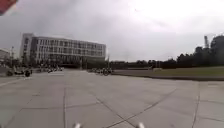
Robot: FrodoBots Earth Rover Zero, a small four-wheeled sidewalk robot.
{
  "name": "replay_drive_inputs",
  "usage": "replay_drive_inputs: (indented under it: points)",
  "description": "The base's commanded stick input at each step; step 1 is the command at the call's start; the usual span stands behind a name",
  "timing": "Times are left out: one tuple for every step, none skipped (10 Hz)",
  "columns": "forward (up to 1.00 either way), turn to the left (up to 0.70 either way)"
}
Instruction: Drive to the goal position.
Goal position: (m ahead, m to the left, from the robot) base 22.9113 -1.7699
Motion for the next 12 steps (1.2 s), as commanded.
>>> replay_drive_inputs:
  points:
    - [0.50,0.00]
    - [0.50,0.00]
    - [0.50,0.00]
    - [0.50,0.00]
    - [0.50,0.00]
    - [0.50,0.00]
    - [0.50,0.00]
    - [0.50,0.00]
    - [0.50,0.02]
    - [0.50,0.07]
    - [0.50,0.24]
    - [0.49,0.24]
